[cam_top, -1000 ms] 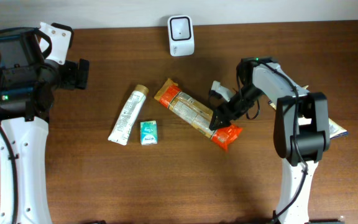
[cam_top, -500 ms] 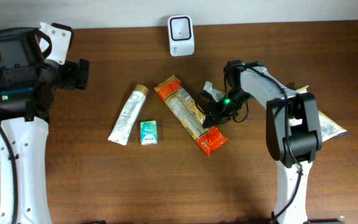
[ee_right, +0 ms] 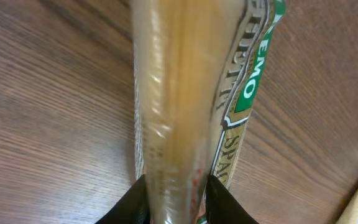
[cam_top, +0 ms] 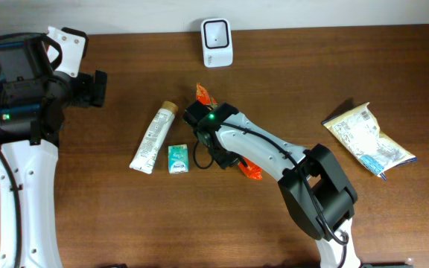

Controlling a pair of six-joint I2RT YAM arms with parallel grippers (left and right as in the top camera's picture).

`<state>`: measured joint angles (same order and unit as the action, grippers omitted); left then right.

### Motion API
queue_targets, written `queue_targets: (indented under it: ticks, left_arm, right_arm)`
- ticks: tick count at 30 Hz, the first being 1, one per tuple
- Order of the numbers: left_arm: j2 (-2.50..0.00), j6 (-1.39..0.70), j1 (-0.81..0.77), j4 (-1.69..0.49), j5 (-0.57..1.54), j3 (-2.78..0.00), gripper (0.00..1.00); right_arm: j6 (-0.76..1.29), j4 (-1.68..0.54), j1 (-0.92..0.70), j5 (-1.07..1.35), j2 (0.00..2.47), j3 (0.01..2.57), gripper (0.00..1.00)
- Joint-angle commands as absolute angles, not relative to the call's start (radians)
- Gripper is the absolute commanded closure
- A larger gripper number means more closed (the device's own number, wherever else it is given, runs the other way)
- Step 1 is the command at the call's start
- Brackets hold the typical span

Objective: Scan the item barcode

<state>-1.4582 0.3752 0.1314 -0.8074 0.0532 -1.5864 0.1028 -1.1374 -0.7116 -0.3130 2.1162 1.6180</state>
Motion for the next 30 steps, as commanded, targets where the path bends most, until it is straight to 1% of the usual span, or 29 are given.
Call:
queue_targets:
  ticks: [1,2,3,5,6,7,8,9,11,13,16,19,22,25,26,27,28,29,30]
  left_arm:
    - [-1.447,0.384,0.134,-0.806,0.064,-1.599,0.01]
    - [-1.447,0.384,0.134,-0.806,0.064,-1.599,0.01]
    - [-1.447,0.384,0.134,-0.806,0.064,-1.599,0.01]
    - [-1.447,0.384,0.134,-0.806,0.064,-1.599,0.01]
    - [-1.447,0.384,0.134,-0.806,0.064,-1.599,0.01]
    - [-1.447,0.384,0.134,-0.806,0.064,-1.599,0.01]
    - [-1.447,0.384,0.134,-0.806,0.064,-1.599,0.01]
    - [-1.447,0.384,0.134,-0.806,0.064,-1.599,0.01]
    - [-1.447,0.384,0.134,-0.806,0.064,-1.599,0.01]
    - [-1.447,0.384,0.134,-0.806,0.064,-1.599,0.01]
    - [-1.447,0.384,0.134,-0.806,0.064,-1.599,0.01]
    - [-1.447,0.384,0.134,-0.806,0.064,-1.599,0.01]
    - [-1.447,0.384,0.134,-0.806,0.064,-1.599,0.01]
    - [-1.447,0.384,0.134,-0.806,0.064,-1.599,0.01]
    - [-1.447,0.384,0.134,-0.806,0.064,-1.599,0.01]
    - [-1.447,0.384,0.134,-0.806,0.064,-1.599,0.01]
    - [-1.447,0.384,0.134,-0.806,0.064,-1.599,0.01]
    - [-1.447,0.384,0.134,-0.806,0.064,-1.599,0.01]
    - [-1.447,0.384,0.134,-0.806,0.064,-1.599,0.01]
  right_arm:
    - [0.106,-1.137,-0.713,-0.245,2.131,1.620,0.60]
    - [0.107,-1.150,-0.707,-0.237,2.131,1.644,0.52]
    - [0.106,-1.175,-0.698,-0.217,2.123,1.700,0.38]
    - [0.106,-1.199,-0.675,-0.181,2.108,1.763,0.30]
    - [0.106,-1.217,-0.647,-0.148,2.095,1.799,0.28]
    - [0.106,-1.235,-0.609,-0.113,2.087,1.826,0.28]
    - [0.105,-1.242,-0.570,-0.096,2.083,1.831,0.23]
    - [0.090,-1.246,-0.542,-0.072,2.083,1.831,0.16]
    - [-0.038,-1.249,-0.493,0.089,2.084,1.829,0.01]
    - [-0.124,-1.227,-0.470,0.180,2.084,1.781,0.01]
    - [-0.147,-1.158,-0.457,0.243,2.085,1.674,0.01]
    - [-0.146,-1.068,-0.457,0.252,2.095,1.592,0.01]
    - [-0.146,-1.043,-0.457,0.252,2.129,1.563,0.01]
    - [-0.142,-1.031,-0.456,0.252,2.146,1.560,0.38]
    - [-0.141,-1.031,-0.450,0.253,2.146,1.560,0.59]
    - [-0.141,-1.031,-0.445,0.256,2.146,1.560,0.72]
    - [-0.141,-1.031,-0.440,0.259,2.146,1.561,0.81]
    - [-0.142,-1.032,-0.430,0.286,2.146,1.566,0.95]
    - [-0.142,-1.039,-0.420,0.319,2.145,1.580,0.96]
